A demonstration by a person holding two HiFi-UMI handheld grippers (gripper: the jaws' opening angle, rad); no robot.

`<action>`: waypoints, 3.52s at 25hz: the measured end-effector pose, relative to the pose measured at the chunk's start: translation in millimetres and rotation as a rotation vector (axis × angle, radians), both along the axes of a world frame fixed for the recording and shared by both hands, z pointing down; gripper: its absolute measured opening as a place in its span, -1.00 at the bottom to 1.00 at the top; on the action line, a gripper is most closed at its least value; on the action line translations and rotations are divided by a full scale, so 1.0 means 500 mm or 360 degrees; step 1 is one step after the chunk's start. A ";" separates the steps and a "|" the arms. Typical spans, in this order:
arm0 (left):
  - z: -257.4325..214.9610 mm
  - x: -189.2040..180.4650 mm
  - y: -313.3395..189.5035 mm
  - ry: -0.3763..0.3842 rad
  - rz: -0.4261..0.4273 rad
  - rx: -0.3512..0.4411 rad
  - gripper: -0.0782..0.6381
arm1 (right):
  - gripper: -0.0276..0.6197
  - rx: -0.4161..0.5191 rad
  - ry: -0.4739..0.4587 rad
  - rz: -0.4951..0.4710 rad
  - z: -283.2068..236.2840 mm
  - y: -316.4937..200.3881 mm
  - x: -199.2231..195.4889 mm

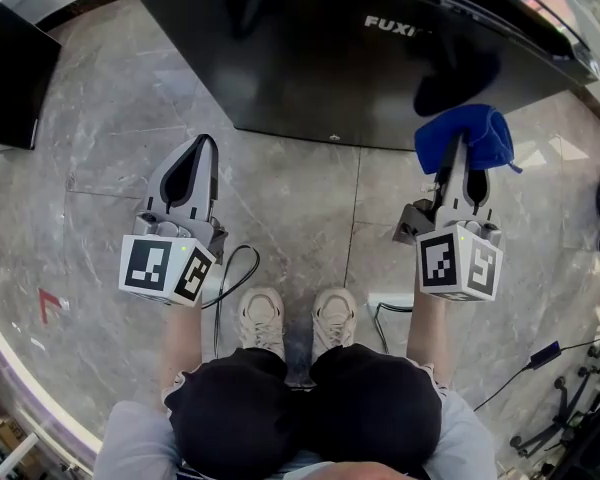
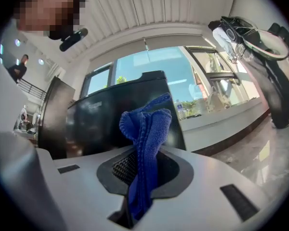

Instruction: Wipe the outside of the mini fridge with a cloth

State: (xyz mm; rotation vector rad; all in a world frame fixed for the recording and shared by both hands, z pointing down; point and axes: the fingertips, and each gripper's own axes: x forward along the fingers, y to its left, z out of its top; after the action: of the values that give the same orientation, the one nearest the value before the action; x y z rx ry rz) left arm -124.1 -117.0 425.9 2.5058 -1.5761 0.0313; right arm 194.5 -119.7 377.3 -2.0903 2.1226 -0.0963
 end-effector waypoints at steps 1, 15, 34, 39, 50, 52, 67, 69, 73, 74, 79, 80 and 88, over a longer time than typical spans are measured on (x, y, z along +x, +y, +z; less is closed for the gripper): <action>0.000 0.002 0.001 -0.0001 0.0003 0.0000 -0.77 | -0.68 -0.0007 0.0009 -0.0066 0.001 -0.001 -0.031; 0.022 -0.018 -0.002 0.0006 -0.0031 -0.0029 -0.77 | -0.68 0.0070 0.0218 -0.0699 0.084 -0.032 -0.436; 0.046 -0.094 -0.014 -0.0004 -0.0193 0.0082 -0.77 | -0.68 -0.0025 0.0435 -0.0813 0.141 -0.125 -0.642; 0.050 -0.083 -0.015 0.0000 -0.0168 0.0070 -0.77 | -0.68 -0.0033 0.0431 -0.0816 0.138 -0.125 -0.640; 0.045 -0.063 -0.009 0.0002 -0.0141 0.0070 -0.77 | -0.68 0.0036 0.0361 -0.0628 0.109 -0.106 -0.533; 0.043 -0.055 -0.006 0.0002 -0.0130 0.0073 -0.77 | -0.68 0.0061 0.0321 -0.0576 0.105 -0.101 -0.504; 0.046 -0.031 0.003 -0.0003 -0.0087 0.0064 -0.77 | -0.68 -0.0169 0.0364 -0.0219 0.145 -0.060 -0.246; 0.047 -0.032 0.003 -0.0006 -0.0089 0.0060 -0.77 | -0.68 -0.0176 0.0380 -0.0177 0.146 -0.057 -0.215; 0.051 -0.036 0.003 -0.0011 -0.0097 0.0053 -0.77 | -0.68 -0.0195 0.0410 -0.0094 0.150 -0.052 -0.167; 0.052 -0.036 0.003 -0.0012 -0.0097 0.0052 -0.77 | -0.68 -0.0204 0.0403 -0.0067 0.151 -0.050 -0.153; 0.052 -0.040 0.001 -0.0016 -0.0095 0.0049 -0.77 | -0.68 -0.0242 0.0386 0.0096 0.155 -0.046 -0.072; 0.053 -0.039 0.001 -0.0017 -0.0096 0.0047 -0.77 | -0.68 -0.0248 0.0382 0.0131 0.156 -0.045 -0.053; 0.053 -0.028 0.000 -0.0029 -0.0083 0.0045 -0.77 | -0.68 -0.0284 0.0319 0.0372 0.158 -0.039 0.071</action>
State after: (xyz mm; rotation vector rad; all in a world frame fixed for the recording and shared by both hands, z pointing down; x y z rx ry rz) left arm -138.3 -117.0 452.5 2.4916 -1.6595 0.0250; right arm 230.2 -139.4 456.1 -2.5343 2.0200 -0.0507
